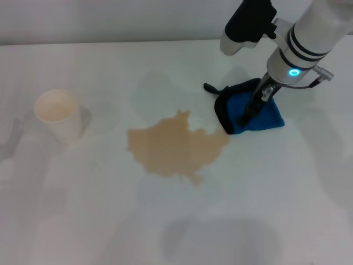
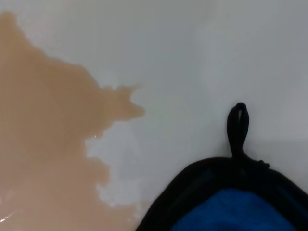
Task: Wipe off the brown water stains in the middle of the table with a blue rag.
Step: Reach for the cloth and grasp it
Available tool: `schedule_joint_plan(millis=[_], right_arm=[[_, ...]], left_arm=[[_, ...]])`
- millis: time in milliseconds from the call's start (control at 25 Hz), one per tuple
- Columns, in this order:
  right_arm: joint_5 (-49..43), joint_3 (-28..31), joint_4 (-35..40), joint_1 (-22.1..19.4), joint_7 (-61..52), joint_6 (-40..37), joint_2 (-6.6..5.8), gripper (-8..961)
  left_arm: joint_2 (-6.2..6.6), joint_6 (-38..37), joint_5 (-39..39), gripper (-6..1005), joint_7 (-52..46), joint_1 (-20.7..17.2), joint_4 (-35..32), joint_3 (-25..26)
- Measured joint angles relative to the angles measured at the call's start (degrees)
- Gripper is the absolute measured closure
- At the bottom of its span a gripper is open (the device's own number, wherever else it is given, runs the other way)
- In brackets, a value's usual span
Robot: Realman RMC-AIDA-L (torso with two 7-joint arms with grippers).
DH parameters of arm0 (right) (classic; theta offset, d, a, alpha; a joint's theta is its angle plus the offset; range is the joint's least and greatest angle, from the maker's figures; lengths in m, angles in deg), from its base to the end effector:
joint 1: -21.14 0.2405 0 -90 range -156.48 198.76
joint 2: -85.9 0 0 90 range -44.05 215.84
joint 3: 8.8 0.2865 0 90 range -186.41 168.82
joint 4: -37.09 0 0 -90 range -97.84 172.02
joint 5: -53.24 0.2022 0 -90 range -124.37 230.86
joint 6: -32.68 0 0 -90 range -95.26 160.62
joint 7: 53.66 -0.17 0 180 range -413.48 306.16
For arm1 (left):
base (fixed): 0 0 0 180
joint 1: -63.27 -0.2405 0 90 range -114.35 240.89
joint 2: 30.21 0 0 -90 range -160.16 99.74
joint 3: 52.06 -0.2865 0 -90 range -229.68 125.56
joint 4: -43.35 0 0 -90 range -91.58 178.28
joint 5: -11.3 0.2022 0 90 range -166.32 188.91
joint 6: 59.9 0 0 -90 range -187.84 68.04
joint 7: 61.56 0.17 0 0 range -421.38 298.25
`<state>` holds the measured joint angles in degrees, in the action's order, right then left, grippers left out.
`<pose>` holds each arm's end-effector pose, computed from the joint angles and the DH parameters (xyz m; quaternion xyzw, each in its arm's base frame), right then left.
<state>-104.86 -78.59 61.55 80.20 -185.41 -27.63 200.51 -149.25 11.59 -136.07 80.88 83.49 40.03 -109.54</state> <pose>0.2594 0.4585 -0.0599 -0.9009 0.2702 -0.2647 0.2129 -0.3819 0.3256 -0.0123 -0.6569 -0.3619 -0.3800 0.5414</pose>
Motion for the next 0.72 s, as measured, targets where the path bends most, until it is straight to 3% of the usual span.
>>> schedule_joint_plan(millis=[520,720], right_arm=[[0.3,0.9,-0.6,-0.8,-0.1,0.7,-0.01,214],[0.2,2.0,-0.7,-0.9,-0.4,0.0,0.00,270]], left_arm=[[-0.02,0.0,0.1,122,-0.1,0.0,0.2,-0.1],[0.00,0.0,0.1,123,-0.2,0.0,0.1,-0.1]])
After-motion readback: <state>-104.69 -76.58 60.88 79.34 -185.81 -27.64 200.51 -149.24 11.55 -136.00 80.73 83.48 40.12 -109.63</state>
